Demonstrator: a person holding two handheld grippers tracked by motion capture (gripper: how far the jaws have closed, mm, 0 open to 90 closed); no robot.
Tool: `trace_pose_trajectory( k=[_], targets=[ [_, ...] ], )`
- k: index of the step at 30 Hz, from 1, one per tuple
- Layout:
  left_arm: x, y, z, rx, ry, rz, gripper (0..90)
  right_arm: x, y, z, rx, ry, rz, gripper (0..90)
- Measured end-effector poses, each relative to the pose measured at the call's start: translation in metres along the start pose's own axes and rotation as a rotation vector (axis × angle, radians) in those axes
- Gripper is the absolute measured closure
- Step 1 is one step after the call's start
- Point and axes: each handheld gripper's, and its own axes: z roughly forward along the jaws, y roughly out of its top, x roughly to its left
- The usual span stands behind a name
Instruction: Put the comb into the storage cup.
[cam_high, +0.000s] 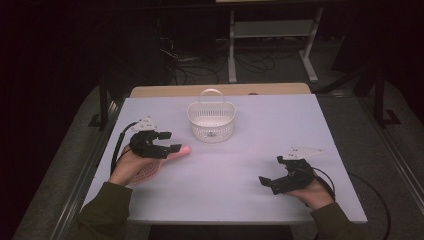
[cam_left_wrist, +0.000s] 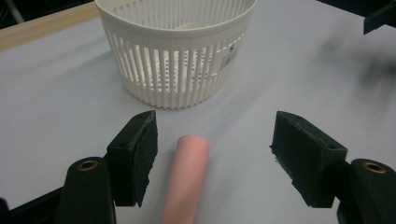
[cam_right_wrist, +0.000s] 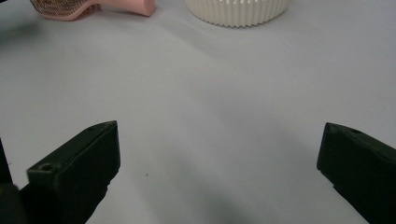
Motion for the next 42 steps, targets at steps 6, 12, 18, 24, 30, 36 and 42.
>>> trace_pose_trajectory(
  k=[6,12,18,24,30,36,42],
  targets=[
    [0.003,0.007,0.004,0.003,0.010,0.005,34.8,0.000,0.000,0.000,0.001,0.000,0.000,0.0],
    [0.007,0.014,0.009,0.003,0.008,0.011,35.9,0.000,0.000,0.000,0.002,0.000,0.000,0.0],
    [0.010,0.015,0.014,-0.005,0.009,-0.002,37.3,0.000,0.000,0.000,0.001,0.001,-0.001,0.0],
    [0.013,0.014,0.020,0.012,0.033,-0.028,40.0,0.001,0.000,0.000,0.002,0.001,-0.004,0.0],
    [0.016,0.011,0.028,0.040,0.042,-0.045,45.7,0.001,0.000,0.001,0.006,0.002,-0.007,0.0],
    [0.019,0.009,0.034,0.061,0.049,-0.055,57.2,0.001,0.000,0.001,0.011,0.001,-0.009,0.0],
    [0.023,0.005,0.036,0.069,0.049,-0.074,66.0,0.001,0.000,0.001,0.012,0.003,-0.013,0.0]
  ],
)
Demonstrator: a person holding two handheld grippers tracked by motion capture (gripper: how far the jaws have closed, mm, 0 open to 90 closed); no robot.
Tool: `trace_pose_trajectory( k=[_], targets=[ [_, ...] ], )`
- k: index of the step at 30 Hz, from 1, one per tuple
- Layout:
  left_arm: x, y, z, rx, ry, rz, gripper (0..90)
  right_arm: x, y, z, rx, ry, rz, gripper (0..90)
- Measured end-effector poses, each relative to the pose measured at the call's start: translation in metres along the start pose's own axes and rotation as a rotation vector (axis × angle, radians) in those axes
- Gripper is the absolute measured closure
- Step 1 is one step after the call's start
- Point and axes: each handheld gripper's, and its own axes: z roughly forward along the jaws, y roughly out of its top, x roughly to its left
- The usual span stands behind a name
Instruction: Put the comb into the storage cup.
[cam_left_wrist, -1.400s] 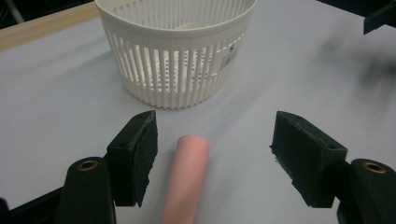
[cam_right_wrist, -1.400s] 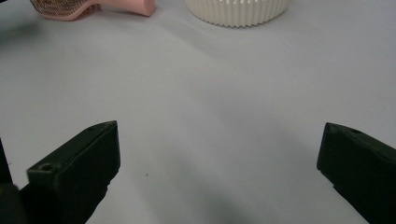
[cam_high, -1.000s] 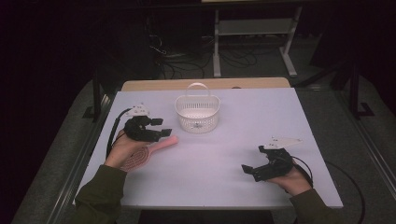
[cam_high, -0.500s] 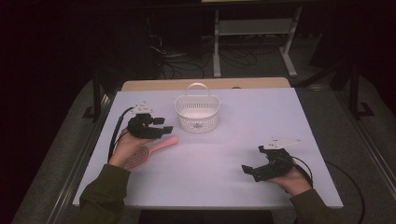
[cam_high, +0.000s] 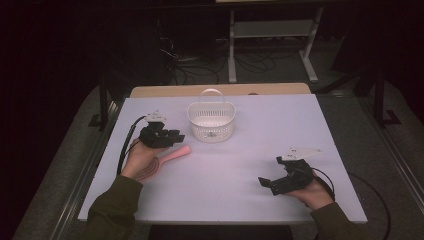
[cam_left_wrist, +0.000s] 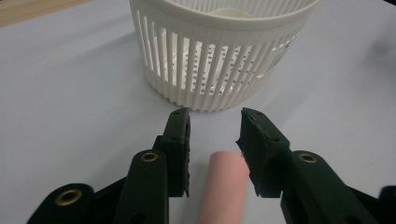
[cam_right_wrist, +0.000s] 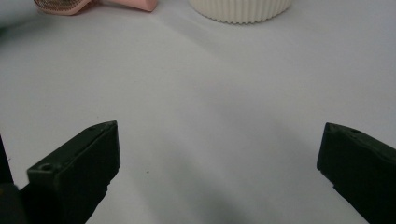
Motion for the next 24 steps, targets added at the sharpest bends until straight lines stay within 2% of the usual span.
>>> trace_pose_trajectory(
  k=[4,19,24],
  targets=[
    [0.001,-0.002,0.003,0.009,-0.001,-0.011,68.7,0.000,0.000,0.000,0.000,0.000,0.000,0.0],
    [0.000,-0.003,0.010,0.047,-0.006,-0.013,90.0,0.001,0.000,0.001,0.006,0.005,0.001,0.0],
    [-0.001,-0.003,0.013,0.074,0.014,-0.001,90.0,0.001,0.000,0.001,0.009,0.007,-0.003,0.0]
  ],
)
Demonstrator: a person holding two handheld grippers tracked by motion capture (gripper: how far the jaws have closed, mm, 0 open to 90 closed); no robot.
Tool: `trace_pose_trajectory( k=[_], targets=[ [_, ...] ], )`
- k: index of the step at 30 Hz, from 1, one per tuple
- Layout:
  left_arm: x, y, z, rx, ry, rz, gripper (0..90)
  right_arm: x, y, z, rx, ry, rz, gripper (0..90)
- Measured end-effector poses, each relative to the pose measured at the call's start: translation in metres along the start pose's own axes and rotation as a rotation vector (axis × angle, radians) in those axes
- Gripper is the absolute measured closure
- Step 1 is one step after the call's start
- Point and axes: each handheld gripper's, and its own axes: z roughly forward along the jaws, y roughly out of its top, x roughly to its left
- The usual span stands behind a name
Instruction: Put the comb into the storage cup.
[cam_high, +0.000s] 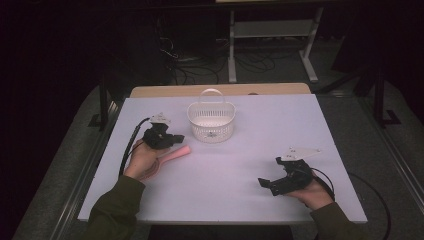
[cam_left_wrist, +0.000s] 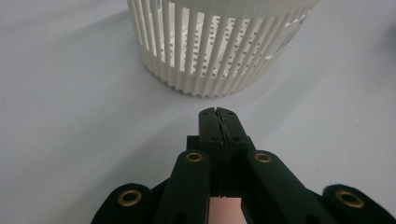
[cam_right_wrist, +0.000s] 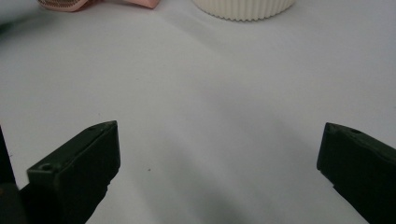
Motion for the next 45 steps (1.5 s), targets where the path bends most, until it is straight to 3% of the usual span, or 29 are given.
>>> trace_pose_trajectory(
  k=[8,29,38,45],
  targets=[
    [-0.001,-0.001,0.005,0.025,0.024,-0.008,90.0,0.000,0.000,0.000,0.003,0.002,-0.002,0.0],
    [-0.002,-0.003,0.015,0.081,0.036,0.011,90.0,0.000,0.000,0.000,0.006,0.004,-0.002,0.0],
    [-0.002,-0.003,0.015,0.088,0.029,0.005,90.0,0.000,-0.001,0.001,0.007,0.003,-0.002,0.0],
    [-0.008,-0.003,0.017,0.111,0.011,0.027,90.0,0.000,-0.001,0.000,0.008,0.002,-0.003,0.0]
  ],
)
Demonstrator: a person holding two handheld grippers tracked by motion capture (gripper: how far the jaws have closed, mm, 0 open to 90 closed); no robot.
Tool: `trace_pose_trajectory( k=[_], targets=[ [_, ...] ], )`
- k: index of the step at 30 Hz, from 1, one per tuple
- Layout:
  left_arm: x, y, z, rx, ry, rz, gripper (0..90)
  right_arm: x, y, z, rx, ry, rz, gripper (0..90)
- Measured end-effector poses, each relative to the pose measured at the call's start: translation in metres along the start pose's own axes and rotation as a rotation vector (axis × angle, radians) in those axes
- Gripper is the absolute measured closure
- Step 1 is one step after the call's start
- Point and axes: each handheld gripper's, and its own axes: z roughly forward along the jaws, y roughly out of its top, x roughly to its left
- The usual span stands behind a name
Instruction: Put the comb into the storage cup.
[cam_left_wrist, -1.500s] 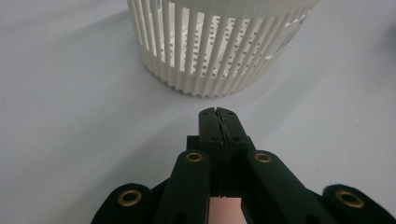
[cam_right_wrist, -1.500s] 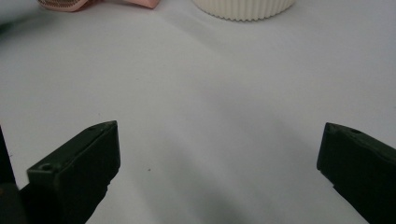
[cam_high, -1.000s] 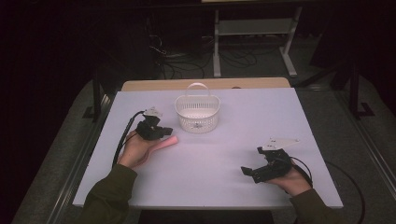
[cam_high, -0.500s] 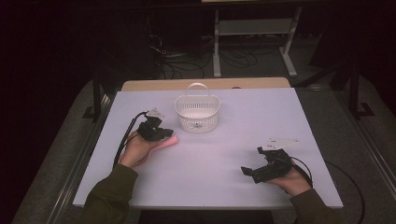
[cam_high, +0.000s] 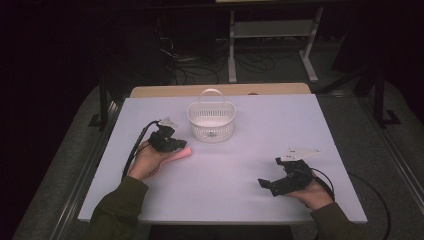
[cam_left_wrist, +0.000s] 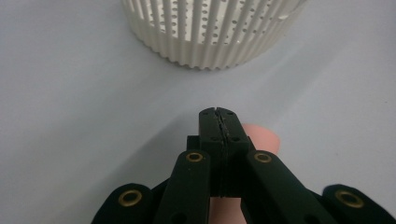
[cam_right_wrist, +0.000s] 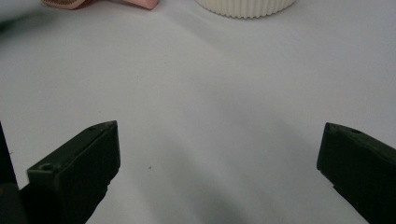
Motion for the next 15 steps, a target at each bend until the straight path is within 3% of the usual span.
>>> trace_pose_trajectory(
  k=[15],
  targets=[
    [-0.017,0.000,0.002,0.046,-0.037,0.031,90.0,0.000,0.000,-0.001,-0.001,0.000,0.001,0.0]
  ],
)
